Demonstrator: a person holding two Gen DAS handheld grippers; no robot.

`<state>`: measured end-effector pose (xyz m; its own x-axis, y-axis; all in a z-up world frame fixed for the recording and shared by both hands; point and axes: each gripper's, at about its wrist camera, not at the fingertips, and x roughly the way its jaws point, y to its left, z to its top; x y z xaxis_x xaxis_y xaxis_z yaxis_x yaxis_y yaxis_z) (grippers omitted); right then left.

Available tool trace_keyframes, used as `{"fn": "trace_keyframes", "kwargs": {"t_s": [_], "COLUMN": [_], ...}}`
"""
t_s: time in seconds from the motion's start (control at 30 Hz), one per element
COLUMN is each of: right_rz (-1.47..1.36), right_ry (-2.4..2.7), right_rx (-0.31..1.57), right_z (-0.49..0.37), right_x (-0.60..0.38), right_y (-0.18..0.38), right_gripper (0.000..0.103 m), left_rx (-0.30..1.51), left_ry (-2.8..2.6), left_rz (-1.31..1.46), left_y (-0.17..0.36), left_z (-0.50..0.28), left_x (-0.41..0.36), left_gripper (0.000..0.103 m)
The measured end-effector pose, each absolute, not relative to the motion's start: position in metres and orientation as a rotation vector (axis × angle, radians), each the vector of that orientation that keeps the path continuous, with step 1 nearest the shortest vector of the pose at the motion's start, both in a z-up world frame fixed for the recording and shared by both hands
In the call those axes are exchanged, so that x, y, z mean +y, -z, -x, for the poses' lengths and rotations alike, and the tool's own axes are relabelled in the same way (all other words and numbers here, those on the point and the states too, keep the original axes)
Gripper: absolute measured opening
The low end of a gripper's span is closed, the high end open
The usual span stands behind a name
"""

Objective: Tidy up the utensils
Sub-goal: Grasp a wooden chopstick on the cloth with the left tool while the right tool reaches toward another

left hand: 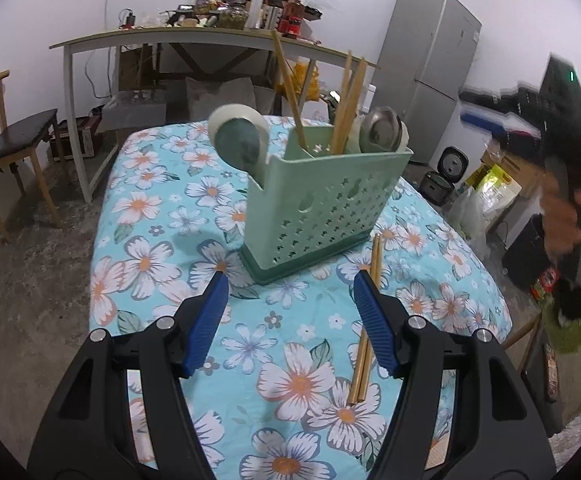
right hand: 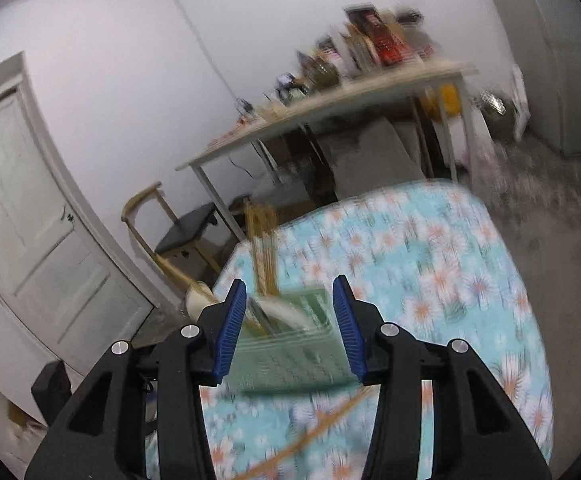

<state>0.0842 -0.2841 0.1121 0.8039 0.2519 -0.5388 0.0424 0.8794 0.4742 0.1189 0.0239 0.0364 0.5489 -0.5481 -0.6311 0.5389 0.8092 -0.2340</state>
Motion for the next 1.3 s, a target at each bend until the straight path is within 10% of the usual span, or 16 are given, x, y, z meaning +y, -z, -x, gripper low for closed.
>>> {"fn": "trace_keyframes", "kwargs": {"t_s": [0.43,0.6,1.3], "right_rz": [-0.803,-0.806,-0.865], "right_ry": [-0.035,-0.038,-0.058], "right_rx": [0.906,0.908,0.923], "right_z": [-0.025,-0.025,-0.019], "right_x": [-0.290,-0.292,-0.301], "right_y": [0.032,0.034,0.053], "right_gripper": [0.044,0.044,0.044], "left_rx": [0.927,1.093,1.344], "left_ry": [0.846,0.913,0.916], "left_rz": [0.039,0.133,0.338], "left_y": [-0.002,0.028,0.078], "left_z": [-0.134,-0.149,-0.180], "left_x": [-0.030,-0.051,-0.068], "left_gripper": [0.049,0.028,0.008]}}
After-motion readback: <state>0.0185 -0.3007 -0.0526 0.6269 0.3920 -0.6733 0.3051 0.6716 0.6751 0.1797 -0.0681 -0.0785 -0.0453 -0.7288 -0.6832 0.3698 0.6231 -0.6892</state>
